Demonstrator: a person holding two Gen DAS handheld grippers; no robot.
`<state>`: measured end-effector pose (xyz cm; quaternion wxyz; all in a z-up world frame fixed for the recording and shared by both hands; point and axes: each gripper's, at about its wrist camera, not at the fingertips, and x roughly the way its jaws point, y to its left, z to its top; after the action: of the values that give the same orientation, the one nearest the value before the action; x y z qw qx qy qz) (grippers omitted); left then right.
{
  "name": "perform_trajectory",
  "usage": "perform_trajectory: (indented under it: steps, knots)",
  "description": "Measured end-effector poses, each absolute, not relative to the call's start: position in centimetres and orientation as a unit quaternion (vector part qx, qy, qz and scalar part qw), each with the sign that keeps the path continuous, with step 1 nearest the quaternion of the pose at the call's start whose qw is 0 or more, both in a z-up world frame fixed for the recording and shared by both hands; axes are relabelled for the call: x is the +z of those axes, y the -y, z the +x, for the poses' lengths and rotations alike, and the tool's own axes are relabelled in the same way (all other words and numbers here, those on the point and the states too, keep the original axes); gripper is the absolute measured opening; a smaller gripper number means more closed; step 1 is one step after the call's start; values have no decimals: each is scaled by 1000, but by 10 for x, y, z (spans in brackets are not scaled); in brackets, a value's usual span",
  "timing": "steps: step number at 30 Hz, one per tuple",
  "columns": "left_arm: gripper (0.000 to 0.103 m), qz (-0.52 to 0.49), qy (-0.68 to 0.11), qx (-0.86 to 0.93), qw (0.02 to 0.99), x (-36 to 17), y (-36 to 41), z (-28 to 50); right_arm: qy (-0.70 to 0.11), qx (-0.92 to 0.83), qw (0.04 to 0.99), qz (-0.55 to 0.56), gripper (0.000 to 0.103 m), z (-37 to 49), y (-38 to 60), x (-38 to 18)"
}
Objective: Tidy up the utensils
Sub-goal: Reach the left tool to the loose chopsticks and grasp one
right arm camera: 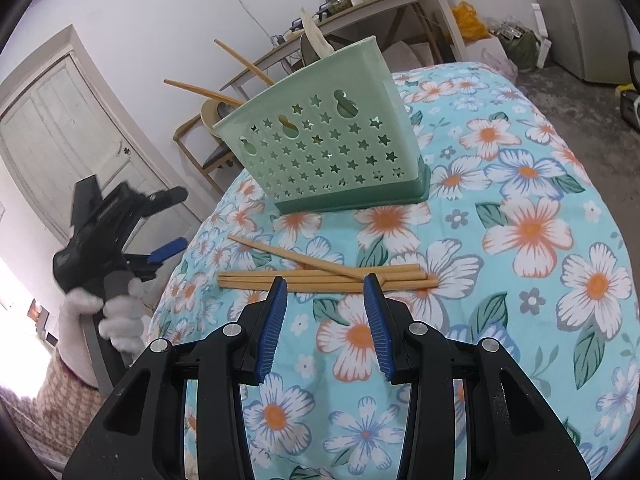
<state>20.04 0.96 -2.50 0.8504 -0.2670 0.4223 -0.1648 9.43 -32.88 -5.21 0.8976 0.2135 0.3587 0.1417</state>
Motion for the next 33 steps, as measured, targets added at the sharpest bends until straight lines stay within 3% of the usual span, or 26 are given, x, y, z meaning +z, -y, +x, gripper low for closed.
perform_trajectory:
  steps: [8, 12, 20, 26, 33]
  knots:
    - [73, -372, -488, -150, 775, -59, -22, 223, -360, 150, 895, 217, 39, 96, 329, -53]
    - [66, -385, -502, -160, 758, -68, -21, 222, -363, 150, 893, 218, 39, 96, 330, -56]
    - [37, -387, -521, -170, 741, -74, -7, 224, -365, 153, 891, 221, 39, 96, 329, -57]
    - [27, -404, -540, -153, 722, -88, -4, 227, -364, 155, 891, 222, 39, 96, 327, -56]
    - [23, -435, -544, -134, 705, -99, -8, 231, -364, 157, 890, 226, 39, 96, 330, -58]
